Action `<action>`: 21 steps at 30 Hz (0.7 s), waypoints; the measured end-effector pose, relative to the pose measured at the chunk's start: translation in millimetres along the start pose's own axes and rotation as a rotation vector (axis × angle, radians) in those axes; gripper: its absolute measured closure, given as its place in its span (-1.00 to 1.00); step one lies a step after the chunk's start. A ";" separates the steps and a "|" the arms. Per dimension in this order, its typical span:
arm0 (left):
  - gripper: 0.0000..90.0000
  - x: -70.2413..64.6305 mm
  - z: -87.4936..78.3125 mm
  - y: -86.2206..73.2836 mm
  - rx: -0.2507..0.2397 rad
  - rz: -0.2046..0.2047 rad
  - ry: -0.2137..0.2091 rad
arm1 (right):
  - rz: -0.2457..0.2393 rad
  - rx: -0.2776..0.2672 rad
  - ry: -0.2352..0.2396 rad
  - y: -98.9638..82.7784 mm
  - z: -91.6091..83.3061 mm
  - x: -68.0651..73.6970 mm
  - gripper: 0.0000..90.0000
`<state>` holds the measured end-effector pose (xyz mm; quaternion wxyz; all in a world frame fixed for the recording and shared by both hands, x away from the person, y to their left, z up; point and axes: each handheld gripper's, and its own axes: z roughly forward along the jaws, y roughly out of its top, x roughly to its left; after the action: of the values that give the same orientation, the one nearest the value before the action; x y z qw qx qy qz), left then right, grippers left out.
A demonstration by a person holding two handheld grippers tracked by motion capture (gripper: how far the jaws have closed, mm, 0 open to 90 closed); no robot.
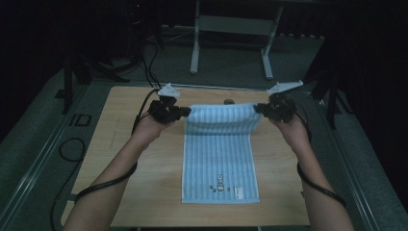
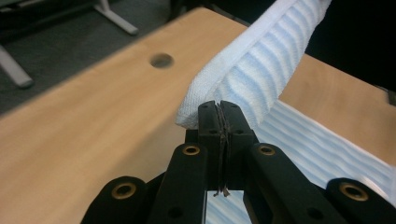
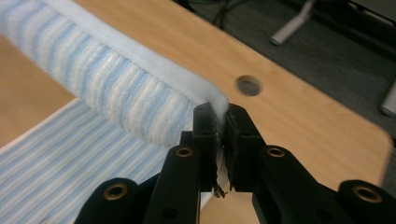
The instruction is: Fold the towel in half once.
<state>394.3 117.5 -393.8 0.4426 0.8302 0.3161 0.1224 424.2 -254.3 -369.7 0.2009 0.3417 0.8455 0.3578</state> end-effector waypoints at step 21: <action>0.95 -50.8 35.1 -118.7 0.173 -0.051 -0.130 | 0.026 0.173 0.184 -136.8 28.3 61.4 0.83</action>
<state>322.6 110.7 -506.7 0.3917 0.8632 0.3173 0.0294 339.3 -266.6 -495.8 0.0876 0.3345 0.8835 0.3159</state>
